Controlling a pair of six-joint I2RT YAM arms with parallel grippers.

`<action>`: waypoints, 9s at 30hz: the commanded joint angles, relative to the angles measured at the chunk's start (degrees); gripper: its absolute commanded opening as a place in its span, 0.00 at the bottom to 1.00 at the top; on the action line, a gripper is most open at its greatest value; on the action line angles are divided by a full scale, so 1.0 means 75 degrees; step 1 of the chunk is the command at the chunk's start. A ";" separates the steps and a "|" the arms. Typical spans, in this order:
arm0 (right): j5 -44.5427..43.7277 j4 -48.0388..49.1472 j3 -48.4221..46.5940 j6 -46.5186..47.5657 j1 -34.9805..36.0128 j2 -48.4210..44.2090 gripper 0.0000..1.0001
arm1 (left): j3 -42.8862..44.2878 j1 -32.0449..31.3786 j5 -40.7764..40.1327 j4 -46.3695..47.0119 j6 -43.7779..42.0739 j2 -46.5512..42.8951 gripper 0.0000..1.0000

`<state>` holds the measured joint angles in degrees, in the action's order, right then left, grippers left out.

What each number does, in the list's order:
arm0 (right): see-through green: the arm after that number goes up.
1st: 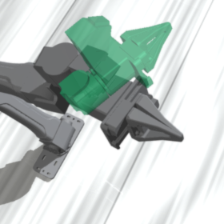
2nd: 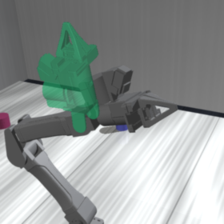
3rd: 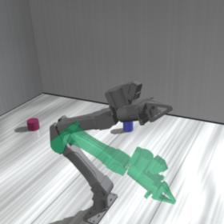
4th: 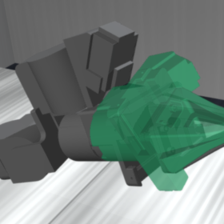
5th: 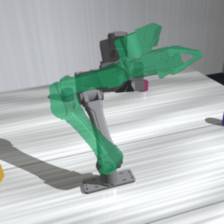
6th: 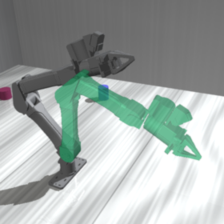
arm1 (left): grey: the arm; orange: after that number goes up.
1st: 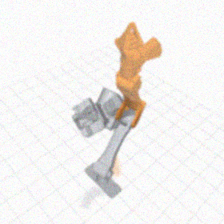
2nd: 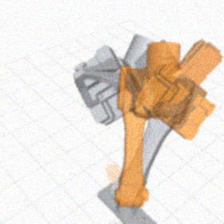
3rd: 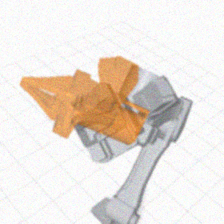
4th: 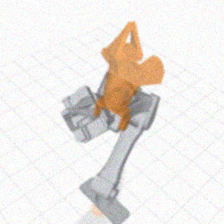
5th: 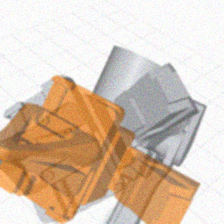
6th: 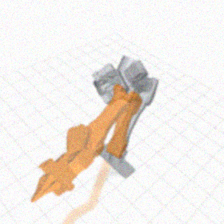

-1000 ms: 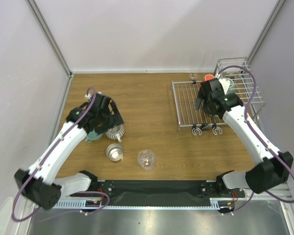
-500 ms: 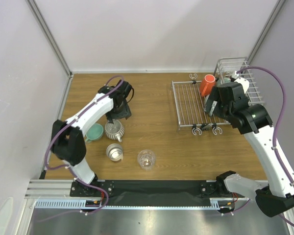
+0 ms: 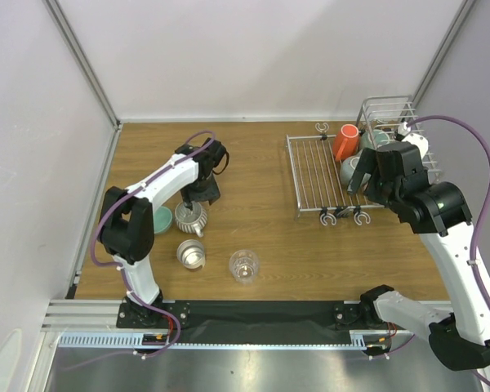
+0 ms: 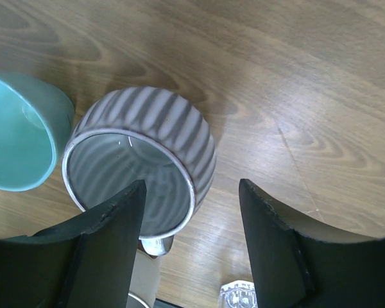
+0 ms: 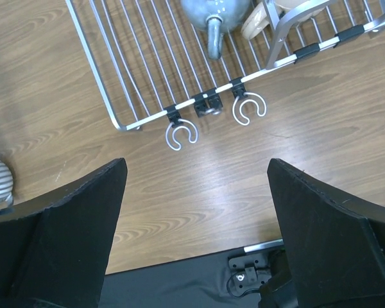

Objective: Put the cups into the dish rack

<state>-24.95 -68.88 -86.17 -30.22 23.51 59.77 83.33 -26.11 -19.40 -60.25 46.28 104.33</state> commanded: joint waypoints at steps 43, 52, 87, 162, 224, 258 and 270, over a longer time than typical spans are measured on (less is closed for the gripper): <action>0.8166 0.6991 0.2759 -0.2358 0.0357 -0.0142 1.00 | -0.3681 0.0119 0.6594 1.2238 0.4830 -0.5298 0.00; 0.8588 0.7859 0.2654 -0.2498 0.0698 0.0163 0.95 | -0.3518 -0.0667 0.5997 1.3951 0.5899 -0.4842 0.00; 0.3729 0.5916 0.1331 -0.0063 0.0604 0.1838 0.00 | -0.2312 0.0528 0.5036 0.4955 0.1252 -0.6201 0.99; 0.0725 0.5728 -0.0802 0.1791 -0.0919 0.7206 0.00 | -0.0329 0.0633 0.5094 0.1272 -0.1811 -0.4384 0.88; 0.3643 0.1931 0.1200 0.0080 0.0124 0.0271 0.88 | -0.2766 -0.3093 0.3946 0.0884 -0.1729 -0.3119 0.68; 0.6302 0.3159 0.0955 -0.0469 -0.0403 -0.0784 1.00 | -0.1532 -0.1958 0.7483 0.5901 0.0751 -0.4101 0.00; 0.8119 0.7226 0.2442 -0.3423 -0.0697 -0.1559 1.00 | -0.3903 -0.1839 0.7380 1.2962 0.5746 -0.4724 0.00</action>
<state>29.58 -27.57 -69.56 -48.12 18.39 48.38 54.96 -39.99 35.29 16.05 76.79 69.43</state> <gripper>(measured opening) 0.993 0.023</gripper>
